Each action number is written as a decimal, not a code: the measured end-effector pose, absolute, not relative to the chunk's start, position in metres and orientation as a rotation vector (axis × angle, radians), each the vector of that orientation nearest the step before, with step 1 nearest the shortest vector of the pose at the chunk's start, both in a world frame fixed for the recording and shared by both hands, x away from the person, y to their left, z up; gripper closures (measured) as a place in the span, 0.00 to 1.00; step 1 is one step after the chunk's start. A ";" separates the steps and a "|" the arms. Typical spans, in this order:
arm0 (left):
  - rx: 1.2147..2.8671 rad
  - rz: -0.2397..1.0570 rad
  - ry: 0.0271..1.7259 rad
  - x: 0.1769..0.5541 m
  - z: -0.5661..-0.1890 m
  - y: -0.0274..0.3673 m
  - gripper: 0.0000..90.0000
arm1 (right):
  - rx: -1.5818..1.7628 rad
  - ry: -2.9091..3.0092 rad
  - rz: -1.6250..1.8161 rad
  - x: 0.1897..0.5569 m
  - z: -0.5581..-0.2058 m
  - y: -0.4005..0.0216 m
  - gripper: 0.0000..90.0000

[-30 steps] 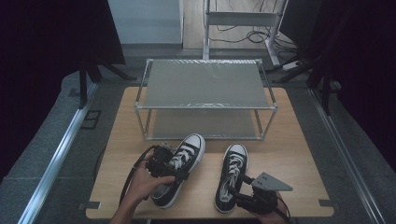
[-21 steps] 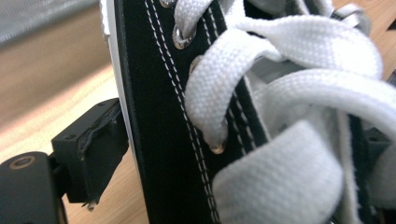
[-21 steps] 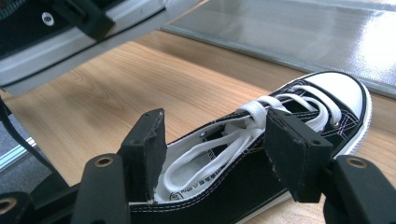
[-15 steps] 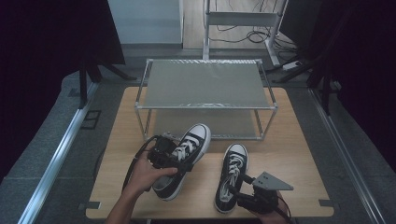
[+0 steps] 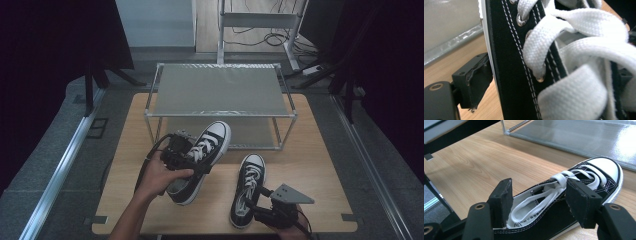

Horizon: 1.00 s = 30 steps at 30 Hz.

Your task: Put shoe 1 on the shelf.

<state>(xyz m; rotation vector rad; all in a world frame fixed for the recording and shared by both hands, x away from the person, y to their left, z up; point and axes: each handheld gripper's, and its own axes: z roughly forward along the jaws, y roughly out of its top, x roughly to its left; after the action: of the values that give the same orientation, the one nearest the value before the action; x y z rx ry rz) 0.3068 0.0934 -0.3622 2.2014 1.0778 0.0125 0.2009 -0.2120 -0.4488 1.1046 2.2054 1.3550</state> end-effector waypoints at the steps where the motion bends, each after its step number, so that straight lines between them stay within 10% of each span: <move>1: 2.199 0.012 1.074 0.308 -0.360 0.093 0.13 | 1.105 2.205 1.355 0.201 -0.449 -0.212 0.43; 30: 2.169 0.048 1.070 0.339 -0.315 0.081 0.13 | 1.109 2.205 1.359 0.202 -0.449 -0.213 0.43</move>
<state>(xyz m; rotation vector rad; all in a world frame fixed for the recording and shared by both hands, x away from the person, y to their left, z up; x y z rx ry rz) 0.3391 0.0815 -0.3155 2.1693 1.0700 0.0476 0.2018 -0.2134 -0.4491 1.1092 2.2049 1.3586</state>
